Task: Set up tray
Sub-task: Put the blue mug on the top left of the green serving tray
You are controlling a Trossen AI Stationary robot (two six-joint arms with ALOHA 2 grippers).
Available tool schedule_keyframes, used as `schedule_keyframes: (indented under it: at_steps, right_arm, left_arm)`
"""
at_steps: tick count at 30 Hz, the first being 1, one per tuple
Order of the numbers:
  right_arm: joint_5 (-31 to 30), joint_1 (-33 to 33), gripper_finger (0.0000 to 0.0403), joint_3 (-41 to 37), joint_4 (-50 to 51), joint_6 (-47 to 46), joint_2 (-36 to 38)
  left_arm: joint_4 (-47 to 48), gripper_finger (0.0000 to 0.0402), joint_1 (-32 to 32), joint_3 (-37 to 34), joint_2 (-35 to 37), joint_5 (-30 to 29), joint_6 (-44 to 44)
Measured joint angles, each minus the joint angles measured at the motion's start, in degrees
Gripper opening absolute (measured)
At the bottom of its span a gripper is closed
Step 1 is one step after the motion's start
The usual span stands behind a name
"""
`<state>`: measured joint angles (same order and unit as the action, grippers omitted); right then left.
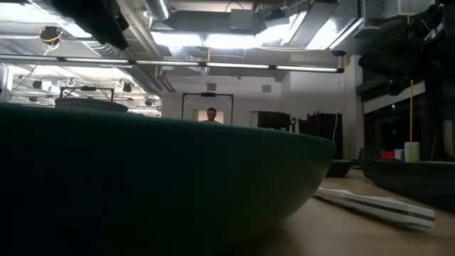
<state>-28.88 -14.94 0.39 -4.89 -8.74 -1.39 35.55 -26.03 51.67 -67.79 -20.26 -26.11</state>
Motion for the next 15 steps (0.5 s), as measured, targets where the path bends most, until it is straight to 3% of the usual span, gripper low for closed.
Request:
schedule_keyframes:
  at_steps: [9,15]
  right_arm:
    - [0.0,0.0,0.0010,0.0,0.0,0.0,0.0]
    - [0.0,0.0,0.0010,0.0,0.0,0.0,0.0]
  left_arm:
    - [18.4,0.0001,-1.3,13.8,-8.5,3.6,-10.1]
    - [20.0,0.0005,-1.3,15.9,-10.3,6.5,-10.8]
